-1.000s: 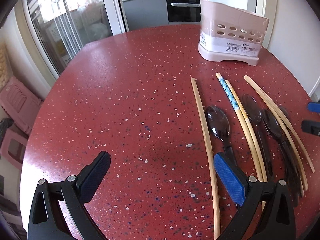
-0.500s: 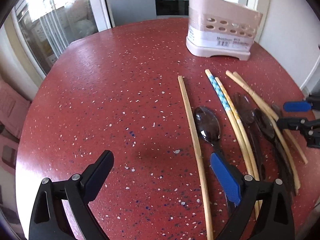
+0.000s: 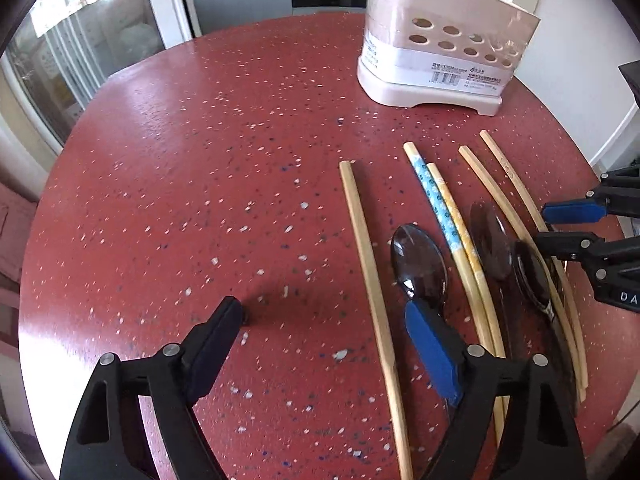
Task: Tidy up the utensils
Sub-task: 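Grasp a plain wooden chopstick with the left tool while the right tool grasps another wooden chopstick, then lift both held chopsticks and carry them over the pink utensil holder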
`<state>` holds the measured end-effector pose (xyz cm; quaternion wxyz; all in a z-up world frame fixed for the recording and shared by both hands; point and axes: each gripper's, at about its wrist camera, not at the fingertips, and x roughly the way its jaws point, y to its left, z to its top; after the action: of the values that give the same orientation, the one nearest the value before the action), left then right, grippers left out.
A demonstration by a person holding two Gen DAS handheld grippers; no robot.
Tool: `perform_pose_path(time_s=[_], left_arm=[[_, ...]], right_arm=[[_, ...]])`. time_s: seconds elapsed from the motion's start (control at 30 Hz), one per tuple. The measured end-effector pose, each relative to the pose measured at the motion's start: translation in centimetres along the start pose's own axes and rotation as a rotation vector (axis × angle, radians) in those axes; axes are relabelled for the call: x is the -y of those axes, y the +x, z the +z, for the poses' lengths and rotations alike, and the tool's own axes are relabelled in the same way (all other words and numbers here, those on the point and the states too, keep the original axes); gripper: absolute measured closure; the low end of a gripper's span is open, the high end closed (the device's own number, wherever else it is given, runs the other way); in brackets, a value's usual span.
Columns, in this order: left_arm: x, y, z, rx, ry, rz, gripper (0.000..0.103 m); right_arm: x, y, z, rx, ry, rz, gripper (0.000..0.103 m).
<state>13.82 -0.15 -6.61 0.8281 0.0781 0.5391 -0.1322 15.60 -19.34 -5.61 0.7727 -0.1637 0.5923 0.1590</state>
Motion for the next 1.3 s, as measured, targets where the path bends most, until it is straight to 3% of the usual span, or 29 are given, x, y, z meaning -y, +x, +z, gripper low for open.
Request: perform_pose_path(time_s=[0.17,0.2,0.23,0.3,0.6,0.87,1.07,1.3], left_arm=[[0.8,0.0,0.7,-0.038,0.043,-0.025,0.014],[1.0,-0.2,0.8,-0.038,0.058,-0.035,0.026],[1.2,-0.3,0.8,-0.035,0.068,-0.042,0.047],[1.5,-0.4,0.8,-0.036,0.075,-0.047,0.065],[0.9,-1.4,-0.8,0.045,-0.010,-0.049,0.067],[-0.6,-5.1,-2.5,0.190,-0.115,-0.083,0.067],[-0.9,-9.8,-0.3,0.338,-0.171,-0.105,0.068],[-0.4,-15.1,4.1,0.502,-0.178,-0.135,0.068]], right_arm=[[0.4,-0.1,0.9,-0.016,0.010,0.028,0.084],[0.6,-0.1,1.0,-0.013,0.031,0.041,0.087],[1.0,-0.1,1.1,-0.010,0.055,0.060,0.090],[2.1,-0.1,1.2,-0.007,0.114,0.112,0.095],[5.6,-0.2,0.7,0.002,0.195,0.154,0.097],[8.2,-2.9,-1.4,0.134,0.232,0.206,0.097],[10.9,-7.1,-3.4,0.268,0.279,0.262,0.097],[15.0,-12.1,-2.5,0.436,0.321,0.307,0.097]])
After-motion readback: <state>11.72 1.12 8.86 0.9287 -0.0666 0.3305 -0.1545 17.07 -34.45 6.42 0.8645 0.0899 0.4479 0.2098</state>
